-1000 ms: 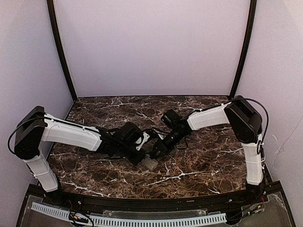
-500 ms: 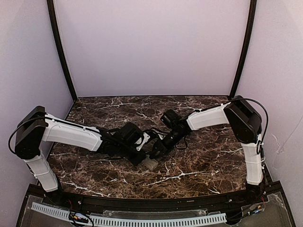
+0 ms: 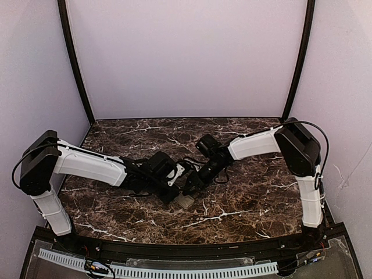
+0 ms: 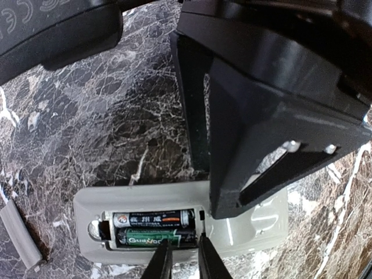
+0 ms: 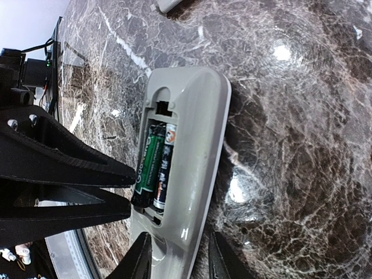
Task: Load the batteries into the remote control
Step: Press the battery in the battery compartment.
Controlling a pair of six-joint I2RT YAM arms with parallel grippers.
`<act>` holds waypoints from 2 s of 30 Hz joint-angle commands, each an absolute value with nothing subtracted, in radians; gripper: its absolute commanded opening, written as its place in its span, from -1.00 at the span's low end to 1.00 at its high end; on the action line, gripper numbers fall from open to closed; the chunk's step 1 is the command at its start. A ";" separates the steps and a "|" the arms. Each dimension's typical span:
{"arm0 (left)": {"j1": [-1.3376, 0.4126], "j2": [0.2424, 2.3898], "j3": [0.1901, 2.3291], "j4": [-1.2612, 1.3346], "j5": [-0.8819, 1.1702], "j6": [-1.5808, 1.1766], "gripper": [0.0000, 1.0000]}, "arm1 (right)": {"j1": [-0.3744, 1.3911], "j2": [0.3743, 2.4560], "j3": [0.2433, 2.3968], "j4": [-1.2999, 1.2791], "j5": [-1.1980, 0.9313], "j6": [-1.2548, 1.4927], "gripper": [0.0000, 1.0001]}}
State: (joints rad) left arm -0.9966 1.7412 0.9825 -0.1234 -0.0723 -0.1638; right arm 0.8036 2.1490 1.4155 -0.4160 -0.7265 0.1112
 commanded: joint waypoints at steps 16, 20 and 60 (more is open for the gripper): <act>-0.993 1.753 1.022 -0.103 -0.084 -0.140 -0.61 | 0.821 2.206 1.404 -0.456 -0.660 0.106 -0.37; -0.993 1.756 1.019 -0.101 -0.078 -0.140 -0.61 | 0.821 2.206 1.405 -0.459 -0.658 0.106 -0.37; -0.977 1.794 0.888 -0.092 -0.087 -0.151 -0.83 | 0.821 2.217 1.407 -0.478 -0.642 0.093 -0.41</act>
